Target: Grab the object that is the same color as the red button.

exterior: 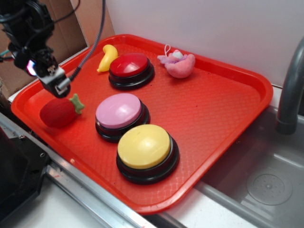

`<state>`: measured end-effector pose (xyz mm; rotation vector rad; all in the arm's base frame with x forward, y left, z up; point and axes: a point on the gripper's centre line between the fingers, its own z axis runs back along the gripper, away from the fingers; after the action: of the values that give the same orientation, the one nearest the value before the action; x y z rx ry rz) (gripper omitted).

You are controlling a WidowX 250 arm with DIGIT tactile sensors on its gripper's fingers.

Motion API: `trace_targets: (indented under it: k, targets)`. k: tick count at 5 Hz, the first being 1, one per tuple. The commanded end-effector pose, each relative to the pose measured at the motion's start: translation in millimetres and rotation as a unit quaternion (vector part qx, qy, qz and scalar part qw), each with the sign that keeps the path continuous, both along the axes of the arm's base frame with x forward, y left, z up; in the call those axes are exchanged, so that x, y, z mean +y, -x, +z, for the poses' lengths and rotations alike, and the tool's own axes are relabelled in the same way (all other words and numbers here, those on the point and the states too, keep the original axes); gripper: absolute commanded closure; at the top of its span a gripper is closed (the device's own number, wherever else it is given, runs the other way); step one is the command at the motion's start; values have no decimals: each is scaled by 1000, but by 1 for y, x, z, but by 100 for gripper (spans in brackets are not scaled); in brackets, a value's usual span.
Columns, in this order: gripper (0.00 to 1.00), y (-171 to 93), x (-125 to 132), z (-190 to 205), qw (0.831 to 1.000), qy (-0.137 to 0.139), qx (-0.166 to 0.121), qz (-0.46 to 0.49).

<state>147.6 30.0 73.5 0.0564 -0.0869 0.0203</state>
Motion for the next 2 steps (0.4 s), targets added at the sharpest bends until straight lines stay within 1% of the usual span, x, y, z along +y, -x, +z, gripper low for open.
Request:
trace_targets:
  k: [1,2]
  targets:
    - [0,-7,16,-31,999,-38,-6,-21]
    - [0,-5,21,-41,997,-72,-4,-7]
